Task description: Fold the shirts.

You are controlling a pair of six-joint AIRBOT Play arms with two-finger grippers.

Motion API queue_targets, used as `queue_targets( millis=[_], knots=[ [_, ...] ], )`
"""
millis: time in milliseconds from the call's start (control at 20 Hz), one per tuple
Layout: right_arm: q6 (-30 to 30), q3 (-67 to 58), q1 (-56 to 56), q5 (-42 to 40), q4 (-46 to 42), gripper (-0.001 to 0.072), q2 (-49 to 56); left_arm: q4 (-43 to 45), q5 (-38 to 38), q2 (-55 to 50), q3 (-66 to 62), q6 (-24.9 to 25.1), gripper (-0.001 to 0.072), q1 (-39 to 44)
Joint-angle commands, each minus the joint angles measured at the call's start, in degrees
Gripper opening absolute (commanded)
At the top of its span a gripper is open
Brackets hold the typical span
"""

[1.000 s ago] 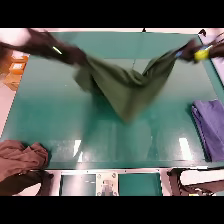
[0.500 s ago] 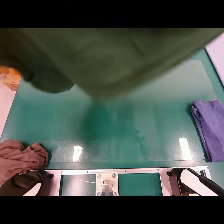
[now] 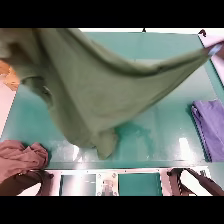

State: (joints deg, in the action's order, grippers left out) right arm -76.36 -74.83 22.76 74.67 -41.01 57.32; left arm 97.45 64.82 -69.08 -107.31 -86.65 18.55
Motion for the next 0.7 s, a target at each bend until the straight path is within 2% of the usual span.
queue_targets(
  millis=[0, 100, 250, 300, 350, 400, 450, 500, 550, 650],
  knots=[
    [1.8, 25.6, -2.6, -17.9, -1.5, 0.0014, 1.7, -5.5, -6.4, -18.2, 2.1, 3.1, 0.0020, 0.0],
    [1.9, 35.1, -2.7, -27.3, -1.5, 0.0015, 5.4, -11.1, -13.7, -29.2, 1.9, 4.2, 0.0021, 0.0],
    [3.2, 38.4, -2.6, -30.8, -1.4, 0.0015, 13.6, -20.0, -18.4, -39.6, 1.4, 4.1, 0.0024, 0.0],
    [4.3, 37.8, -2.6, -30.8, -1.4, 0.0015, 15.4, -22.5, -18.3, -40.6, 1.3, 4.0, 0.0245, 0.0],
    [4.7, 36.9, -2.6, -30.7, -1.4, 0.0015, 16.7, -24.3, -18.0, -40.5, 1.2, 3.6, 0.0507, -0.1],
    [4.6, 35.8, -2.6, -30.4, -1.4, 0.0016, 17.0, -26.1, -15.8, -40.3, -0.8, 2.3, 0.0520, -0.7],
    [4.7, 34.2, -2.5, -28.6, -1.4, 0.0107, 17.0, -28.3, -12.4, -40.3, -4.0, 1.2, 0.0521, -1.6],
    [4.7, 31.9, -2.3, -25.4, -1.5, 0.0303, 17.0, -31.1, -7.6, -40.3, -8.7, 0.0, 0.0521, -2.9],
    [4.6, 29.7, -2.2, -21.9, -1.5, 0.0407, 17.0, -33.2, -2.5, -40.2, -13.2, -1.7, 0.0521, -4.2],
    [4.6, 25.3, -2.1, -14.7, -1.4, 0.0426, 17.0, -34.4, 7.7, -37.3, -16.4, -5.5, 0.0521, -7.2]
  ],
)
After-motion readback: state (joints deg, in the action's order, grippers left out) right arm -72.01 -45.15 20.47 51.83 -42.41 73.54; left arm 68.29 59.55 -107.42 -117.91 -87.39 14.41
